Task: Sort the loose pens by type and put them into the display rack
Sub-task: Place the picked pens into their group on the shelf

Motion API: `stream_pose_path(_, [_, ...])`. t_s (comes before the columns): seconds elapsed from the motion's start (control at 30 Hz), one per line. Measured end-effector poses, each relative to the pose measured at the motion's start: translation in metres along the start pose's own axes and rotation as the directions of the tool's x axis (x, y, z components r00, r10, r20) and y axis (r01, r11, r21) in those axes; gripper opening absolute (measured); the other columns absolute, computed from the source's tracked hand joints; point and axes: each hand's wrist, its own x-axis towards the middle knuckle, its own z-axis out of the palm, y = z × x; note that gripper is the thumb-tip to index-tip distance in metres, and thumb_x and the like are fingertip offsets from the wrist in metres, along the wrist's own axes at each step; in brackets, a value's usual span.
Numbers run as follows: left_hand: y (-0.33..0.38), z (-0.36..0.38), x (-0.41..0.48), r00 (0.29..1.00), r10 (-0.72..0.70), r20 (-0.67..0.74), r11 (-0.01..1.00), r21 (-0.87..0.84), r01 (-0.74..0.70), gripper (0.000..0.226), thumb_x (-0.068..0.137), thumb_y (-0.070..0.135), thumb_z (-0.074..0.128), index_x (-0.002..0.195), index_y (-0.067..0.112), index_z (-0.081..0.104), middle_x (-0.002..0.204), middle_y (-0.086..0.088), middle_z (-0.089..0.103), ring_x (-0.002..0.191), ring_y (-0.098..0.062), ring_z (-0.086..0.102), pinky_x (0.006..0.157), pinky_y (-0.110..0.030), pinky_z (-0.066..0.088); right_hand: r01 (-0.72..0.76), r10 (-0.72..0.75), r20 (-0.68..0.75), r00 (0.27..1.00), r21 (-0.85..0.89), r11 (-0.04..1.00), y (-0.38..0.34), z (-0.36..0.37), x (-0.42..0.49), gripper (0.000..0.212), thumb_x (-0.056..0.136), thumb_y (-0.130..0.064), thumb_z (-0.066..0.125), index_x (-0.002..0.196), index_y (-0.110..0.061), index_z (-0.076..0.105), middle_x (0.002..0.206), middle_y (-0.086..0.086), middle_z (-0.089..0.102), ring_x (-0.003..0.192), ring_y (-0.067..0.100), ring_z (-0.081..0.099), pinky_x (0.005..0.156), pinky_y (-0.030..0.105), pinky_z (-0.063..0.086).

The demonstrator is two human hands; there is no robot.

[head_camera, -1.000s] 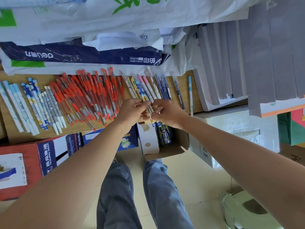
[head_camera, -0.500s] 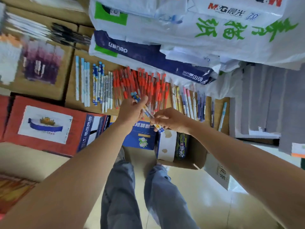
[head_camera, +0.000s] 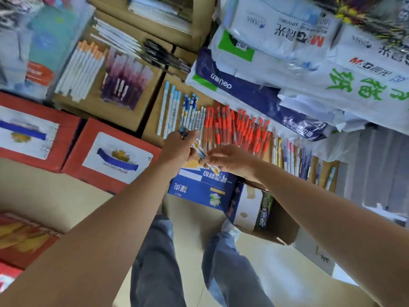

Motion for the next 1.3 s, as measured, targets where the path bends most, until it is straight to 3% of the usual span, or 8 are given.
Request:
stream_pose_path(0.1, [0.003, -0.027, 0.014, 0.998, 0.022, 0.052, 0.996, 0.082, -0.026, 0.026, 0.097, 0.027, 0.054, 0.078, 0.009, 0.051, 0.048, -0.005, 0.050, 0.033, -0.011, 0.040, 0.044, -0.024, 0.033, -0.039, 0.038, -0.033, 0.999, -0.009, 0.999, -0.016, 0.014, 0.018, 0.028, 0.088, -0.036, 0.063, 0.106, -0.017, 0.071, 0.108, -0.005, 0.069, 0.089, 0.006, 0.062, 0.070, 0.017, 0.048])
stream_pose_path(0.2, [0.005, -0.058, 0.033, 0.992, 0.040, 0.119, 0.980, 0.191, -0.062, 0.027, 0.098, 0.031, 0.050, 0.105, 0.005, 0.057, 0.079, -0.008, 0.058, 0.042, -0.006, 0.052, 0.046, -0.023, 0.041, -0.080, 0.087, -0.201, 0.976, 0.043, 0.996, -0.029, 0.026, 0.039, 0.031, 0.089, -0.035, 0.062, 0.111, -0.013, 0.069, 0.111, -0.001, 0.068, 0.089, 0.014, 0.062, 0.083, 0.030, 0.051])
stream_pose_path(0.27, [0.005, -0.080, 0.046, 0.989, 0.057, 0.136, 0.940, 0.326, -0.099, 0.032, 0.097, 0.031, 0.050, 0.117, 0.007, 0.056, 0.096, -0.010, 0.063, 0.067, -0.014, 0.065, 0.062, -0.030, 0.050, -0.113, 0.146, -0.383, 0.912, 0.109, 0.988, -0.034, 0.031, 0.057, 0.037, 0.090, -0.030, 0.064, 0.114, -0.003, 0.065, 0.119, 0.013, 0.066, 0.097, 0.022, 0.064, 0.095, 0.042, 0.049])
stream_pose_path(0.37, [0.003, -0.106, 0.069, 0.980, 0.109, 0.166, 0.848, 0.499, -0.179, 0.030, 0.096, 0.023, 0.050, 0.122, 0.009, 0.055, 0.117, -0.005, 0.062, 0.103, -0.022, 0.062, 0.085, -0.031, 0.047, -0.180, 0.288, -0.557, 0.779, 0.242, 0.954, -0.038, 0.036, 0.085, 0.040, 0.086, -0.025, 0.070, 0.107, 0.008, 0.064, 0.118, 0.028, 0.062, 0.104, 0.039, 0.063, 0.098, 0.051, 0.047])
stream_pose_path(0.53, [0.000, -0.123, 0.103, 0.941, 0.221, 0.257, 0.686, 0.645, -0.337, 0.029, 0.094, 0.019, 0.053, 0.122, 0.011, 0.055, 0.122, -0.011, 0.058, 0.109, -0.021, 0.058, 0.091, -0.033, 0.048, -0.223, 0.381, -0.632, 0.674, 0.317, 0.922, -0.046, 0.043, 0.129, 0.036, 0.083, -0.026, 0.074, 0.111, -0.004, 0.067, 0.107, 0.011, 0.070, 0.069, 0.013, 0.059, 0.067, 0.028, 0.052])
stream_pose_path(0.67, [-0.005, -0.122, 0.118, 0.928, 0.207, 0.311, 0.605, 0.704, -0.371, 0.045, 0.094, 0.017, 0.052, 0.138, 0.017, 0.040, 0.130, -0.015, 0.045, 0.108, -0.025, 0.052, 0.079, -0.028, 0.043, -0.244, 0.375, -0.728, 0.574, 0.285, 0.927, -0.048, 0.046, 0.150, 0.024, 0.083, -0.024, 0.074, 0.100, -0.007, 0.071, 0.091, 0.004, 0.070, 0.080, 0.019, 0.063, 0.082, 0.036, 0.056])
stream_pose_path(0.9, [-0.007, -0.117, 0.124, 0.920, 0.195, 0.340, 0.567, 0.726, -0.389, 0.069, 0.095, 0.021, 0.054, 0.152, 0.013, 0.015, 0.141, -0.015, 0.030, 0.123, -0.028, 0.047, 0.093, -0.033, 0.044, -0.326, 0.298, -0.777, 0.555, 0.126, 0.937, -0.038, 0.050, 0.164, 0.023, 0.080, -0.024, 0.075, 0.097, -0.012, 0.065, 0.084, -0.001, 0.064, 0.077, 0.014, 0.059, 0.057, 0.021, 0.041])
stream_pose_path(1.3, [-0.001, -0.115, 0.127, 0.933, 0.143, 0.331, 0.544, 0.761, -0.354, 0.060, 0.095, 0.021, 0.054, 0.148, 0.012, 0.025, 0.141, -0.016, 0.029, 0.114, -0.029, 0.053, 0.085, -0.032, 0.045, -0.293, 0.209, -0.794, 0.571, 0.041, 0.955, -0.031, 0.046, 0.165, 0.030, 0.078, -0.025, 0.076, 0.101, -0.016, 0.058, 0.073, -0.004, 0.062, 0.065, 0.009, 0.056, 0.052, 0.016, 0.036])
